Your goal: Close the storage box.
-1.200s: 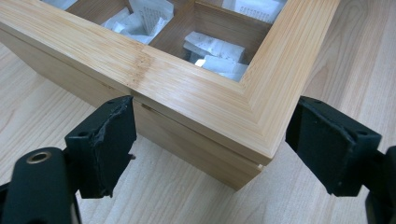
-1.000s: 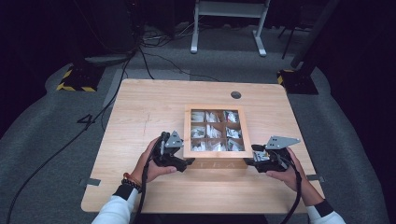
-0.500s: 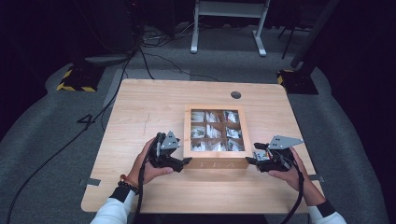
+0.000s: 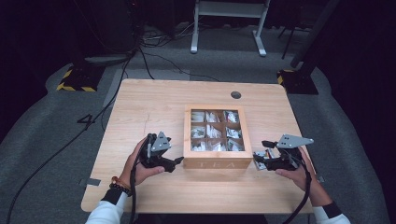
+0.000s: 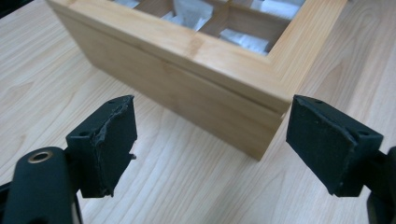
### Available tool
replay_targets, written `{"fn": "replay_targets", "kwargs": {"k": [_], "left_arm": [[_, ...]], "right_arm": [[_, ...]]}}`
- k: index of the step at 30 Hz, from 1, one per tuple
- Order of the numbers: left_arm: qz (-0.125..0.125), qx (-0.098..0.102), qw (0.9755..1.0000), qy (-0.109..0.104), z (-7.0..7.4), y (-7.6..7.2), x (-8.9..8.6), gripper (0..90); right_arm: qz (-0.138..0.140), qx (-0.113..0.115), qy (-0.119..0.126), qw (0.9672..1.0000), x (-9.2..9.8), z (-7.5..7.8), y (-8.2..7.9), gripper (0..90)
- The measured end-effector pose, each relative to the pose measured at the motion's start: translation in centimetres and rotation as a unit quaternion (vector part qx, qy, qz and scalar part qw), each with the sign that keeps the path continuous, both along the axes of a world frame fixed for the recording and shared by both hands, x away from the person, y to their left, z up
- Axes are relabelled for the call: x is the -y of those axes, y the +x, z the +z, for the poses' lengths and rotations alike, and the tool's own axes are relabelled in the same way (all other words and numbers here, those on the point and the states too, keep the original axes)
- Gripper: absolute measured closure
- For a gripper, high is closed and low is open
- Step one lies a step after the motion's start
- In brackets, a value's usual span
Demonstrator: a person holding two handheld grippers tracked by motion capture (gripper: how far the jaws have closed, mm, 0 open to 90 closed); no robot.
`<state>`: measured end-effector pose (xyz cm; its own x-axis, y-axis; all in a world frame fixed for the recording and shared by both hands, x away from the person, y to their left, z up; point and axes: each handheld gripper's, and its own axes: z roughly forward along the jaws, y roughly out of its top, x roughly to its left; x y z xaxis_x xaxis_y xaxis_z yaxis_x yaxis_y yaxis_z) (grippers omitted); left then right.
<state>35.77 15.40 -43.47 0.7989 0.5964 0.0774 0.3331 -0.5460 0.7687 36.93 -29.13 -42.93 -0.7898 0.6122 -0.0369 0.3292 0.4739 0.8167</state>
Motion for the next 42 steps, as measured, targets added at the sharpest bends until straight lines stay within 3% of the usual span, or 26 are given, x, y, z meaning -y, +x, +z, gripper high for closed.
{"fn": "replay_targets", "kwargs": {"k": [8, 11, 17, 22, 29, 33, 39, 42], "left_arm": [[0.016, 0.004, 0.9997, 0.020, -0.3, -0.6, -1.9, 16.8], [0.027, 0.006, 0.9989, 0.038, -0.6, -0.9, -2.7, 16.7], [0.039, 0.006, 0.9982, 0.046, -1.0, -1.3, -3.8, 16.8], [0.055, 0.001, 0.9961, 0.068, -1.7, -1.7, -5.0, 16.9], [0.071, 0.000, 0.9943, 0.079, -2.4, -2.1, -6.1, 16.9], [0.082, -0.009, 0.9942, 0.068, -2.8, -2.4, -6.8, 17.0], [0.089, -0.016, 0.9937, 0.065, -3.3, -2.7, -7.6, 17.0], [0.091, -0.029, 0.9938, 0.056, -3.7, -2.9, -8.4, 17.0]], "right_arm": [[-0.021, 0.010, -0.021, 0.9995, 1.6, -0.2, -0.3, 30.3], [-0.034, 0.013, -0.033, 0.9988, 2.3, -0.5, -0.6, 30.2], [-0.046, 0.014, -0.045, 0.9978, 3.2, -0.9, -0.9, 30.0], [-0.059, 0.008, -0.052, 0.9968, 4.3, -1.6, -1.2, 29.8], [-0.074, -0.001, -0.058, 0.9956, 5.3, -2.5, -1.5, 29.1], [-0.081, -0.006, -0.062, 0.9948, 5.8, -3.2, -1.7, 29.1], [-0.096, -0.017, -0.046, 0.9941, 7.0, -4.0, -2.1, 29.6], [-0.108, -0.024, -0.041, 0.9930, 7.7, -4.7, -2.5, 29.6]]}}
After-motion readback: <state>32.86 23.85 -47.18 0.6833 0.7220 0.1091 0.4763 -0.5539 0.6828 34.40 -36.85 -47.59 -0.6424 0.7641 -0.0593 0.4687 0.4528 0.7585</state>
